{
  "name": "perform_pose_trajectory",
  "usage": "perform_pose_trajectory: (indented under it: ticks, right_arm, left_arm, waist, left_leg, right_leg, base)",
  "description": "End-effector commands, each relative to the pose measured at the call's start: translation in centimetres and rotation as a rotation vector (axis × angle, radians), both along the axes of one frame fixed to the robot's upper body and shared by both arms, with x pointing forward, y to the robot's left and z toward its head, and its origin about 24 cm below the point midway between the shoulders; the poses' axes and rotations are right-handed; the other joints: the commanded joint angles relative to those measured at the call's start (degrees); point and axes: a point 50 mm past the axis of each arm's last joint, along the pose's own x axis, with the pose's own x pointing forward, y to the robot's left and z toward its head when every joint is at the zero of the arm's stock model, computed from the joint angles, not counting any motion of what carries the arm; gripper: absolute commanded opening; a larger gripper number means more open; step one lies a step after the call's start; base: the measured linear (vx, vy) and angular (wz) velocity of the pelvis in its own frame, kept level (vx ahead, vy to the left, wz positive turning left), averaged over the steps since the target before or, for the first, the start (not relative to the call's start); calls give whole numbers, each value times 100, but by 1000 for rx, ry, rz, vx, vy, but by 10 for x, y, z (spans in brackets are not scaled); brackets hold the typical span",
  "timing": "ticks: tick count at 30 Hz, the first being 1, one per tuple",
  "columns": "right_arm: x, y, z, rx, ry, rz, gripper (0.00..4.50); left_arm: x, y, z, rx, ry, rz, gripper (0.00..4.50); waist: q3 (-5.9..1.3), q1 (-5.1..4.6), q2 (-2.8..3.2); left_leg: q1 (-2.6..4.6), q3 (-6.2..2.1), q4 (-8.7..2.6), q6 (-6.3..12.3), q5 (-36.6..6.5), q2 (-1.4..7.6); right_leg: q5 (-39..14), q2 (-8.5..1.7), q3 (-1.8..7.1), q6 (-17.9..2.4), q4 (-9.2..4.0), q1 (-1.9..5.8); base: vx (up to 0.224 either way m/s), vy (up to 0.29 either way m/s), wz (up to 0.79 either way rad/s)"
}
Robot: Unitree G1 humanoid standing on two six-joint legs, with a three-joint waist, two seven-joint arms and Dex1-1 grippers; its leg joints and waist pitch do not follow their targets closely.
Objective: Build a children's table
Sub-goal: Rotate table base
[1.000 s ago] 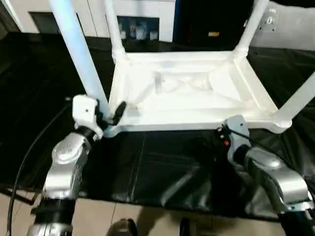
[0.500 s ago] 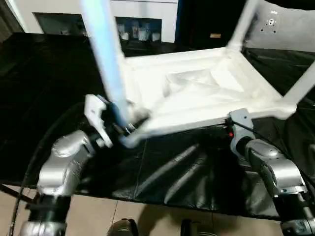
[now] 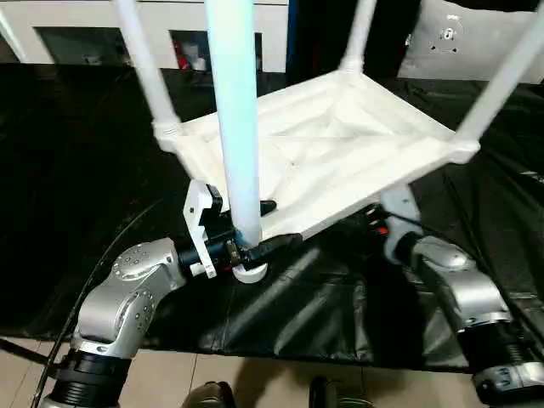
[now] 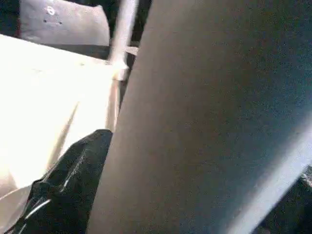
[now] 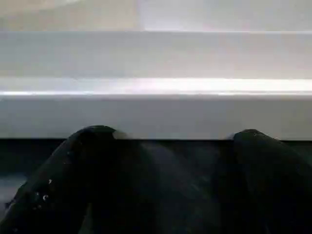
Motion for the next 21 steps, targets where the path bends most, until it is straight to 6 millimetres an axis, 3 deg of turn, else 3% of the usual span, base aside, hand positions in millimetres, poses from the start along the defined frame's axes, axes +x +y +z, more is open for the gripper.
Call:
perform_pose_trajectory:
  ticks: [1,6,13,17,21]
  right_arm:
    - [2,27,22,45,-105,163,450]
    - [2,22,20,38,-112,175,450]
    - [10,-1,16,-21,-107,69,450]
    - [13,-6,17,-25,-111,37,450]
    - [15,4,17,-11,-118,58,450]
  left_arm:
    - [-10,-17,0,-10,16,-123,438]
    - [-19,-16,3,-20,44,-183,438]
    - [-23,-15,6,-34,51,-204,438]
    - [-23,-20,10,-61,50,-222,438]
    - [-27,-30,20,-106,60,-280,438]
  waist:
    - [-491,59,-79]
    - [-498,66,-93]
    - [-479,92,-82]
    - [-490,112,-87]
    - [-514,118,-92]
  left_leg:
    - [81,-116,-403,388,-1142,285]
    - [90,-101,-386,457,-1062,292]
    - [118,-102,-388,324,-1236,277]
    - [116,-95,-373,332,-1128,267]
    - [96,-97,-352,443,-906,262]
  right_leg:
    - [-1545,-306,256,-1324,-310,322]
    - [-1516,-301,254,-1430,-290,327]
    - [-1939,-284,255,-1303,-330,307]
    - [-1793,-283,260,-1297,-318,312]
    - [-1444,-276,252,-1414,-268,337]
  base:
    - [0,0,0]
    - [0,0,0]
    - [0,0,0]
    - [0,0,0]
    - [0,0,0]
